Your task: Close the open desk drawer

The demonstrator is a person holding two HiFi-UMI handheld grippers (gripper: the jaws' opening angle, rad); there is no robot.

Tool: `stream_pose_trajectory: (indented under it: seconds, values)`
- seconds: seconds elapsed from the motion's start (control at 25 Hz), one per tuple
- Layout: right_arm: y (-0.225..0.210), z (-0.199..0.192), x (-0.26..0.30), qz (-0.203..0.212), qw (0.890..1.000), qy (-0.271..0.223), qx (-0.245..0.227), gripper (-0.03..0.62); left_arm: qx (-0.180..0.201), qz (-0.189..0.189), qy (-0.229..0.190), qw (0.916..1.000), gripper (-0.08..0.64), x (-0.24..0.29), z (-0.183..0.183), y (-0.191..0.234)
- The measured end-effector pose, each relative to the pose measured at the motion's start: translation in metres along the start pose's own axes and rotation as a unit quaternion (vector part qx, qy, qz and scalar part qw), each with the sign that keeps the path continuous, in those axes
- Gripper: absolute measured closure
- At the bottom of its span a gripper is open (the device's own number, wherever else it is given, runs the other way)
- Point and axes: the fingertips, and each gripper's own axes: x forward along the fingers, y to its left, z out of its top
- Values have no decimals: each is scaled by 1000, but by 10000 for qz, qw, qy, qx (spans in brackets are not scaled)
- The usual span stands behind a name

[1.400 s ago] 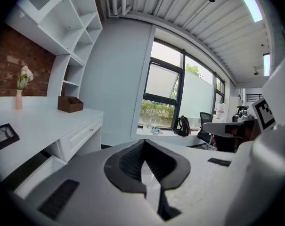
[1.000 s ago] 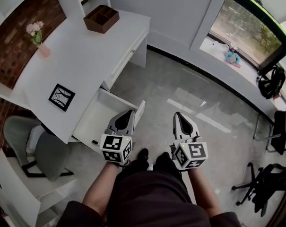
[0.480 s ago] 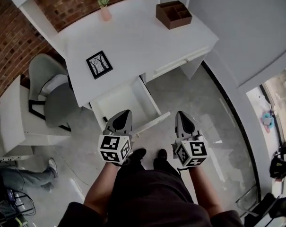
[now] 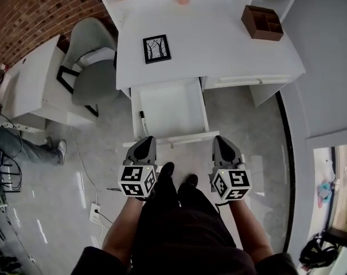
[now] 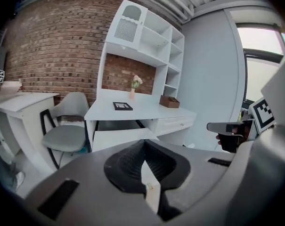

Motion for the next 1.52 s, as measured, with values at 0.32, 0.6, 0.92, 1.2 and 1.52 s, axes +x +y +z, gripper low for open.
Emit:
stream_pose_trajectory:
  seconds: [0.32,0.6,0.92,1.2,1.52]
  values:
    - [25,-36,9,411,9980,445,-163,588,-378,492,248,9978,551,-33,-45,22]
    - [41,-60,19,444,9960,744,-238,588,-578,579,447,9956,551,-36,-73,39]
    - [43,-85,36,290,9936,1066,-240,588,-713,598,649,9935,551,-27,-95,51]
    - [36,-101,47,130,9914,1284,-201,588,-731,653,826,9917,551,-14,-104,59]
    - [29,-111,59,5,9886,1488,-229,588,-687,638,1007,9905,551,2,-107,64]
